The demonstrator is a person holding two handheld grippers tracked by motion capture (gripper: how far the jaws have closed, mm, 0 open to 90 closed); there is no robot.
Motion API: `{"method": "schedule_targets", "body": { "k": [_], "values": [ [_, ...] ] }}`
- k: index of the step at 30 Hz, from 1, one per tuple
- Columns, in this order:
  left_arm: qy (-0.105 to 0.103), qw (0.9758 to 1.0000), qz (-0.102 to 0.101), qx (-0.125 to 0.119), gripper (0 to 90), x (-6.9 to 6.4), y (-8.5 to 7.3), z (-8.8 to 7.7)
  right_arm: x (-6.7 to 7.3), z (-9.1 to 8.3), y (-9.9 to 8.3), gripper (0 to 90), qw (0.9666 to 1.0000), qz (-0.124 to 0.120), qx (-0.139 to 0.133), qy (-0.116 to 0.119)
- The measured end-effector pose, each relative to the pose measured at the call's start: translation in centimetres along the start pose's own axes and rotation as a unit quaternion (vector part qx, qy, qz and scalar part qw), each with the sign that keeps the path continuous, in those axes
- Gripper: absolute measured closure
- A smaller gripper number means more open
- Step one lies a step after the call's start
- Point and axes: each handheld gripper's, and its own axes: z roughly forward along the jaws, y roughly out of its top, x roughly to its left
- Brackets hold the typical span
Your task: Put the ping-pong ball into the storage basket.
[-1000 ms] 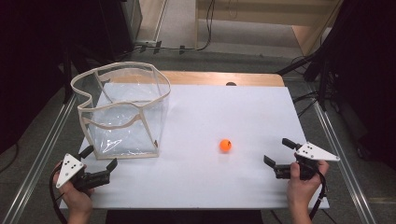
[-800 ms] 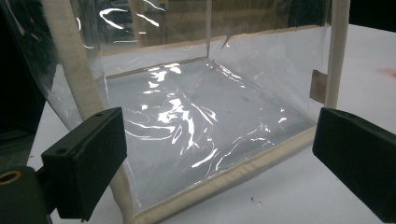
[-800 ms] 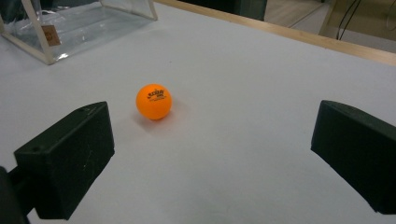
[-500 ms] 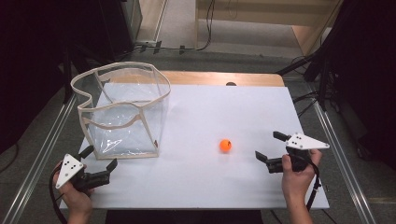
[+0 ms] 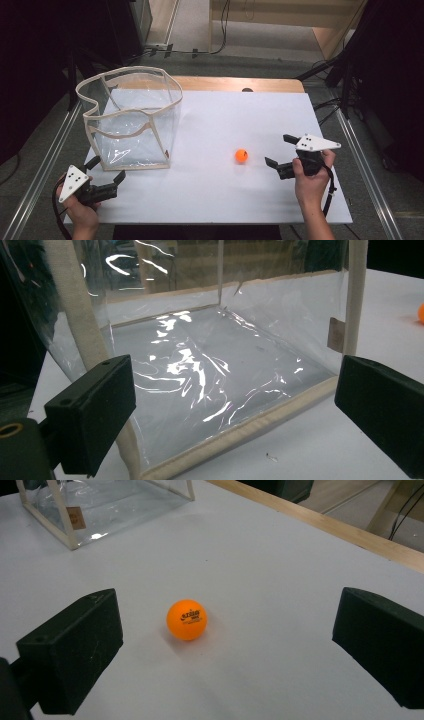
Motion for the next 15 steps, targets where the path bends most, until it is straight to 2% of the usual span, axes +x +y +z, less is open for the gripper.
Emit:
{"method": "schedule_targets", "body": {
  "k": [15],
  "values": [
    [0.0, 1.0, 0.002, -0.005, 3.6, 0.0, 0.0, -0.1, 0.4, 2.4, 2.4, 0.0, 0.9989, -0.026, 0.031, 0.025]
  ]
}}
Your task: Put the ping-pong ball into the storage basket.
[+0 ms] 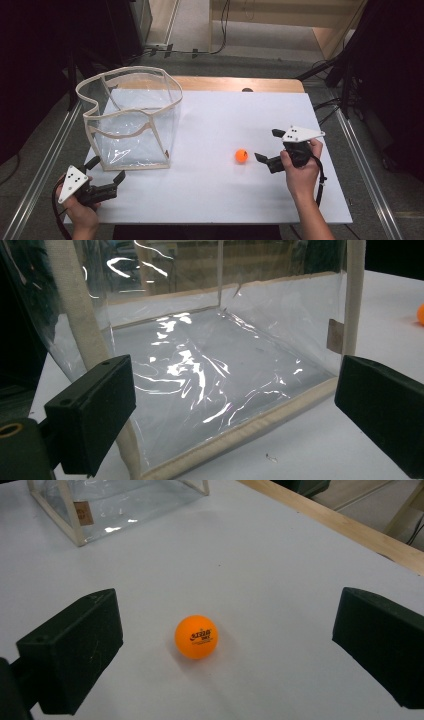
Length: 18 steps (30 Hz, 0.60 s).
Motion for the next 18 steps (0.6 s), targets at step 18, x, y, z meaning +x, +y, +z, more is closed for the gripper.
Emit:
{"method": "schedule_targets", "body": {
  "k": [18],
  "values": [
    [0.0, 1.0, 0.0, 0.002, 3.6, 0.0, 0.0, 0.0, 0.2, 3.0, 1.8, 0.0, 0.9975, -0.018, 0.059, 0.035]
  ]
}}
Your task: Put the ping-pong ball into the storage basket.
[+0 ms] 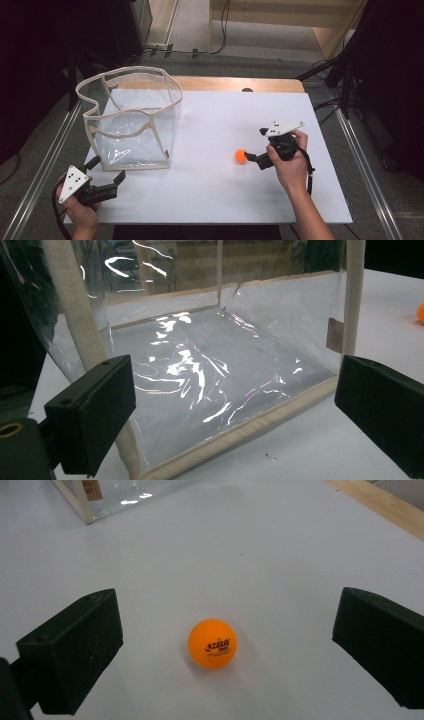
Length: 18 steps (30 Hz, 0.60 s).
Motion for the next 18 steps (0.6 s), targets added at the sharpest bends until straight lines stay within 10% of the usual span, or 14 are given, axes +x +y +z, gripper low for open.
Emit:
{"method": "schedule_targets", "body": {
  "k": [18],
  "values": [
    [0.0, 1.0, 0.001, 0.0, 3.6, 0.0, 0.0, 0.0, -0.3, 1.3, 1.6, 0.0, 0.9982, -0.006, 0.054, 0.026]
  ]
}}
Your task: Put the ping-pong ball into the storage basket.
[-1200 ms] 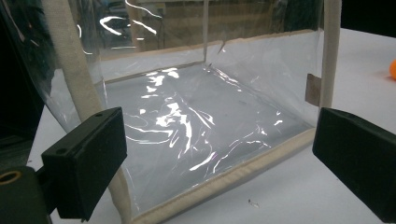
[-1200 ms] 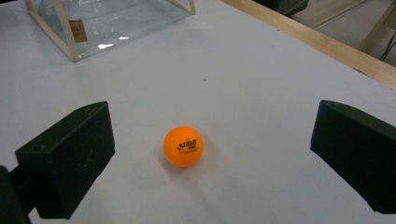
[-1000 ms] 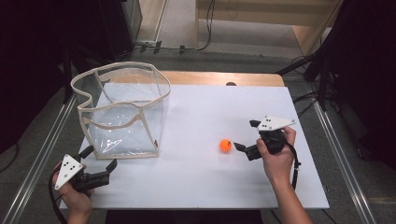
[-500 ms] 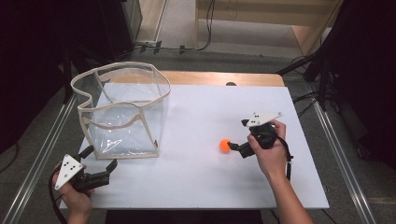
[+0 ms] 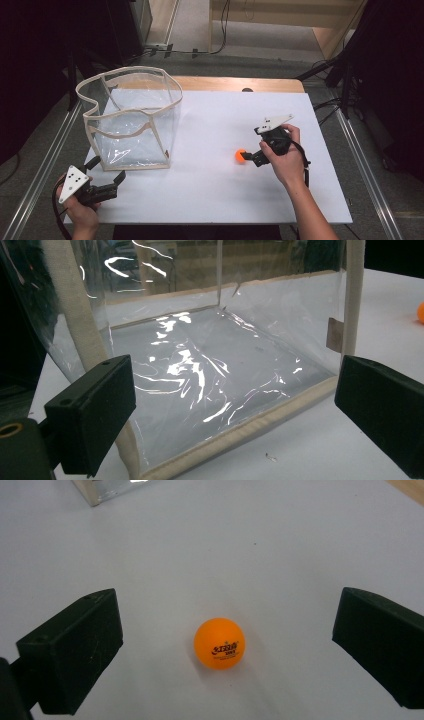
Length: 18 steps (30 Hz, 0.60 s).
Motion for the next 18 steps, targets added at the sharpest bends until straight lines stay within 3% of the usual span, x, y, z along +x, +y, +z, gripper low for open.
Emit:
{"method": "schedule_targets", "body": {
  "k": [18],
  "values": [
    [-0.001, 1.0, 0.0, 0.0, 3.6, 0.0, 0.0, 0.0, -0.6, 1.4, 1.3, 0.0, 0.9983, -0.008, 0.056, 0.018]
  ]
}}
